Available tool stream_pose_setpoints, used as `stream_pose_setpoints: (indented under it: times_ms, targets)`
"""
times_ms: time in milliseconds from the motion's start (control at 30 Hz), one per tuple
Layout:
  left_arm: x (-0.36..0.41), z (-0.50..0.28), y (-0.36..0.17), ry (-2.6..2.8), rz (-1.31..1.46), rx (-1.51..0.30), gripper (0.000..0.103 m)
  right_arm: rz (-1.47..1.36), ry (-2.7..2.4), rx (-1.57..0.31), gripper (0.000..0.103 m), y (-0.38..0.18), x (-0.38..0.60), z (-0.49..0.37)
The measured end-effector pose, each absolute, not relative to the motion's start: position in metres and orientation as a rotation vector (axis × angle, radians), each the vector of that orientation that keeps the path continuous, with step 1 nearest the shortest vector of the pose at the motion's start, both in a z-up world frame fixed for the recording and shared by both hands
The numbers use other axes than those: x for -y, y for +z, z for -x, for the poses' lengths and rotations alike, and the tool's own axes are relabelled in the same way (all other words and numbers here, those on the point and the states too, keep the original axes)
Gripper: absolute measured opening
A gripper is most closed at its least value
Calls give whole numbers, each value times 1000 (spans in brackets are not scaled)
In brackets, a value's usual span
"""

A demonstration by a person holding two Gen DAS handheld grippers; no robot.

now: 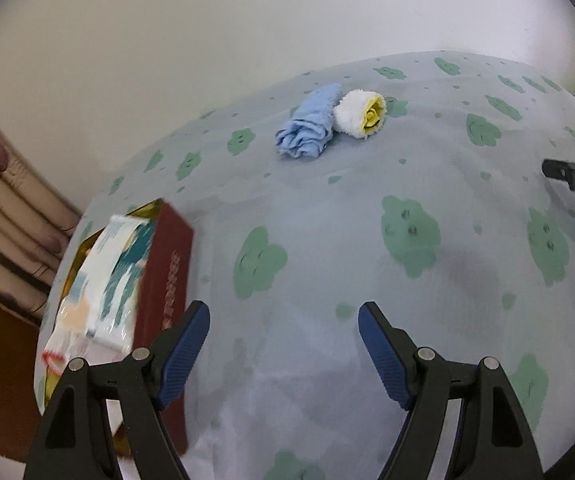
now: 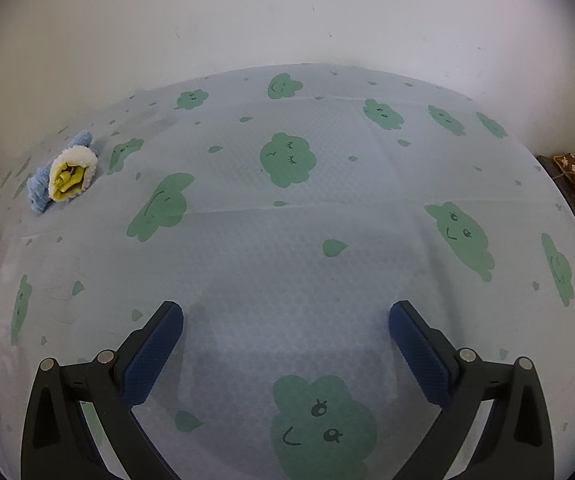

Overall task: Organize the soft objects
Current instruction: 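Move the right gripper toward the blue cloth and white-yellow roll, then grasp the blue towel cloth with the left gripper and lift it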

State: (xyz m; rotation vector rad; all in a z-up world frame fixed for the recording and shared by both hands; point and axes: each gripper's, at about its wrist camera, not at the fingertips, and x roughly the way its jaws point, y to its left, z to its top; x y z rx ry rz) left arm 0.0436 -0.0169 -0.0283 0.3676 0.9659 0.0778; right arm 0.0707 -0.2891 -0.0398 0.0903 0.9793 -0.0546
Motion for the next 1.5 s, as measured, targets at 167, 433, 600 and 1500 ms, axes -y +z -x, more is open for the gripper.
stream_pose_setpoints:
  times_ms: [167, 433, 600, 1500]
  targets:
    - [10, -83, -22, 18, -325, -994, 79, -103, -44, -971, 102, -39, 290, -70]
    - [6, -167, -14, -107, -336, -1043, 79, -118, -32, -955, 102, -39, 291, -68]
    - [14, -207, -13, -212, -424, -1039, 79, -128, -25, -951, 102, -39, 292, -68]
    - [21, -352, -66, -403, -249, -1373, 79, -141, -24, -917, 103, -37, 293, -65]
